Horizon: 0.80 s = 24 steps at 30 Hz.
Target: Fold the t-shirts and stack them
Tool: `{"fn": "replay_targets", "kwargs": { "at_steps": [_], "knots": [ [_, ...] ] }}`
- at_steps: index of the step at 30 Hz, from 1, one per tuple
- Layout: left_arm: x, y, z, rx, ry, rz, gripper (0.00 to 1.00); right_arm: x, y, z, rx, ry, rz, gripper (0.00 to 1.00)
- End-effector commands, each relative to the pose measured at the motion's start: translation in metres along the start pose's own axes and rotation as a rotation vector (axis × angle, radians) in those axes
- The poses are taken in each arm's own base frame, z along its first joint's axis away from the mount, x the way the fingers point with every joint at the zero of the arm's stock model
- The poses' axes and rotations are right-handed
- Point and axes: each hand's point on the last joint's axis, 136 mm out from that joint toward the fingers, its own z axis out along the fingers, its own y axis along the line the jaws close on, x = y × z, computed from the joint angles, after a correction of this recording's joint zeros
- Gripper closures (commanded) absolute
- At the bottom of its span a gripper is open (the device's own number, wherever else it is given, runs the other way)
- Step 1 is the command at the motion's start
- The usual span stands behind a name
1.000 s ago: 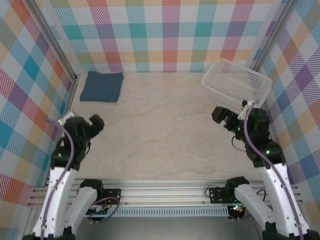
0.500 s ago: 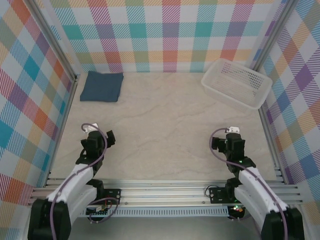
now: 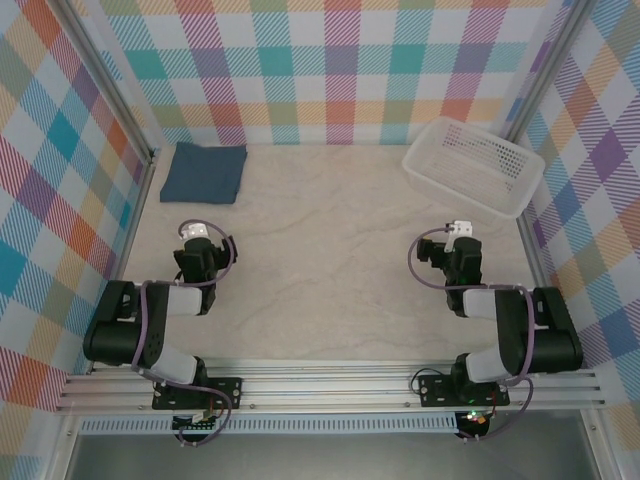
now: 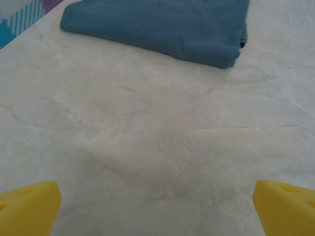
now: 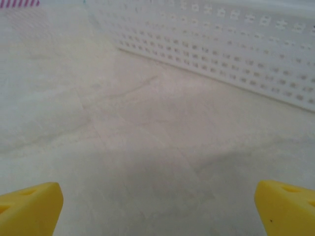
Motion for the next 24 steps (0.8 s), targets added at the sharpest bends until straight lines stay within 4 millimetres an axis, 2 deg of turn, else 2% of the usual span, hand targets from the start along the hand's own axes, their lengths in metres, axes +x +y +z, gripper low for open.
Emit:
{"fn": "replay_targets", "kwargs": {
  "at_steps": [1, 6, 24],
  "knots": [
    [-0.016, -0.013, 0.0, 0.07, -0.082, 0.012, 0.0, -0.025, 0.005, 0.004, -0.049, -0.162, -0.001, 0.0],
    [-0.017, -0.012, 0.008, 0.039, -0.054, 0.022, 0.0, -0.023, 0.002, 0.02, -0.025, -0.053, 0.01, 0.0],
    [-0.018, -0.015, 0.006, 0.034, -0.064, 0.039, 0.0, -0.024, 0.009, 0.019, -0.069, -0.054, -0.008, 0.0]
  ]
}}
